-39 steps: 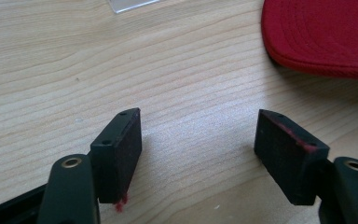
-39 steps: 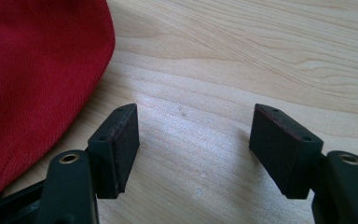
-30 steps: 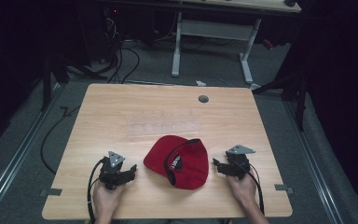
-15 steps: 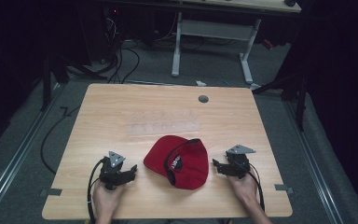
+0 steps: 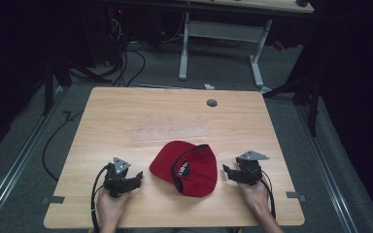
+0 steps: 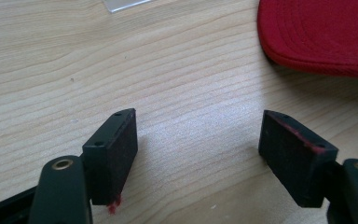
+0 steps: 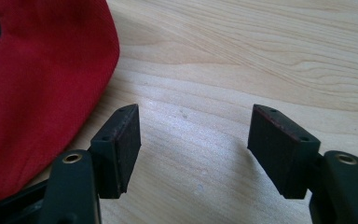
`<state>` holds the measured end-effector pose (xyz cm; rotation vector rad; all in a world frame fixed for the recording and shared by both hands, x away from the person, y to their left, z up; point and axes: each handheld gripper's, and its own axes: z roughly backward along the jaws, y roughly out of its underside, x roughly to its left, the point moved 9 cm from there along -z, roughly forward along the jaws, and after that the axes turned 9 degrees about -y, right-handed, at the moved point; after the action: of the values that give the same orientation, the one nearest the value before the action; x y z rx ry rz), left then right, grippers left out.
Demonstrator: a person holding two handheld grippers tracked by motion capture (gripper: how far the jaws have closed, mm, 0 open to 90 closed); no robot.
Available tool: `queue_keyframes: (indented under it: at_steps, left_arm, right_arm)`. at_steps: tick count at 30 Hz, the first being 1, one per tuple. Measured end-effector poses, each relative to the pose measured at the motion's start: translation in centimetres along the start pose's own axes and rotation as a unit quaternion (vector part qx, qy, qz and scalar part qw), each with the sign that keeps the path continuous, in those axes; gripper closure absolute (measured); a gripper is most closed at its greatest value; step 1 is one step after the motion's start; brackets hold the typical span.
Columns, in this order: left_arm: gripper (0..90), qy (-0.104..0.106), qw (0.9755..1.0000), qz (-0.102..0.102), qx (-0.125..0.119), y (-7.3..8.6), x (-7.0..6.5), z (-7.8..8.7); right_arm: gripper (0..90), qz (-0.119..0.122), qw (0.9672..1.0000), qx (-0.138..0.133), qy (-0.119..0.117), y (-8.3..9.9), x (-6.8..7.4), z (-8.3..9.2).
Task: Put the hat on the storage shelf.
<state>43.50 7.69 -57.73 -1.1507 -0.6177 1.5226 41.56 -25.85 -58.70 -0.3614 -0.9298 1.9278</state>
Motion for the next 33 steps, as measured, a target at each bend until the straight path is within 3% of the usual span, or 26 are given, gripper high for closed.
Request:
queue_keyframes:
  at_steps: [6, 16, 33]
  left_arm:
    - [27.6, 0.000, 1.0000, 0.000, 0.001, 0.0, 0.0, 0.0]
    - [27.1, 0.001, 1.0000, -0.001, 0.001, 0.0, 0.0, 0.0]
    - [26.8, 0.000, 1.0000, -0.002, 0.002, 0.1, -0.1, 0.0]
  right_arm:
    - [36.8, -0.019, 0.9995, -0.014, -0.022, -0.5, 0.2, 1.1]
    - [33.8, -0.011, 0.9977, -0.043, -0.051, -2.6, 1.5, 2.2]
    - [29.8, 0.001, 0.9945, -0.050, -0.091, -5.3, 3.4, 0.4]
